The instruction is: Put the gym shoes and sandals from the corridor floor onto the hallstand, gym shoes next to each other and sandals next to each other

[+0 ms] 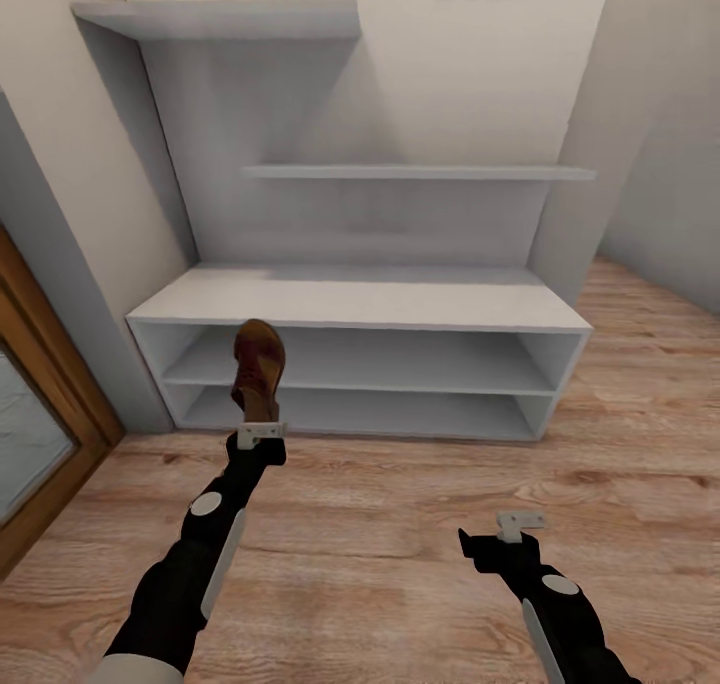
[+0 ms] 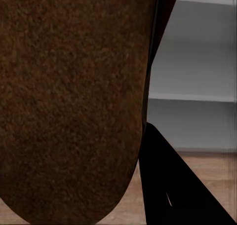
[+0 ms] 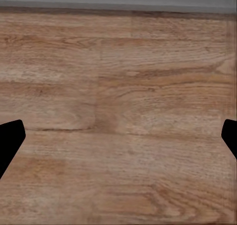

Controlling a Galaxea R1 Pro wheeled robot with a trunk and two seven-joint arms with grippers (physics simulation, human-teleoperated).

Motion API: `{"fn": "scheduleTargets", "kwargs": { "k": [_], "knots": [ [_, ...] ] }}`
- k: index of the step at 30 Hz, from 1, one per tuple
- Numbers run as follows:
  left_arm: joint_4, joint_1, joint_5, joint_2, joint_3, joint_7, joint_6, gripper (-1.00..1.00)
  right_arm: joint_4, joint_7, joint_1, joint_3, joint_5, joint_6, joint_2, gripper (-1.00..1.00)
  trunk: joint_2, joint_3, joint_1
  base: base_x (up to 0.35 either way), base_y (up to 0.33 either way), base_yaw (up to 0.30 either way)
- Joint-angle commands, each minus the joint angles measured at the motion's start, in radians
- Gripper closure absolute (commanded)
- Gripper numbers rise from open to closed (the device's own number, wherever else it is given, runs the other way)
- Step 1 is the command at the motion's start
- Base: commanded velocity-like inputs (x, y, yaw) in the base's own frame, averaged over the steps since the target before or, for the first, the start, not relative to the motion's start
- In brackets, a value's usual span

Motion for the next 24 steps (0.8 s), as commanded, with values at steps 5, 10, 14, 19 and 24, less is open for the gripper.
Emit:
{"fn": "scheduleTargets", "kwargs": {
  "k": [5, 10, 14, 19, 24],
  "knots": [
    [-0.002, 0.000, -0.003, 0.000, 0.001, -0.005, 0.007, 1.00, -0.001, 0.000, -0.001, 0.000, 0.000, 0.005, 0.000, -1.00, 0.000, -0.001, 0.000, 0.000, 0.000, -0.257],
    [-0.002, 0.000, -0.003, 0.000, 0.001, -0.004, 0.007, 1.00, -0.001, 0.000, -0.001, 0.000, 0.000, 0.005, 0.000, -1.00, 0.000, -0.001, 0.000, 0.000, 0.000, -0.263],
    [-0.002, 0.000, -0.003, 0.000, 0.001, -0.005, 0.007, 1.00, 0.000, 0.000, -0.001, 0.000, 0.000, 0.005, 0.000, -1.00, 0.000, -0.001, 0.000, 0.000, 0.000, -0.263],
    [-0.002, 0.000, -0.003, 0.000, 0.001, -0.004, 0.007, 1.00, 0.000, 0.000, -0.001, 0.000, 0.000, 0.005, 0.000, -1.00, 0.000, -0.001, 0.000, 0.000, 0.000, -0.263],
    [-0.002, 0.000, -0.004, 0.000, 0.001, -0.004, 0.007, 1.00, 0.000, 0.000, -0.001, 0.000, -0.001, 0.005, 0.000, -1.00, 0.000, -0.001, 0.000, 0.000, 0.000, -0.263]
  ]
}}
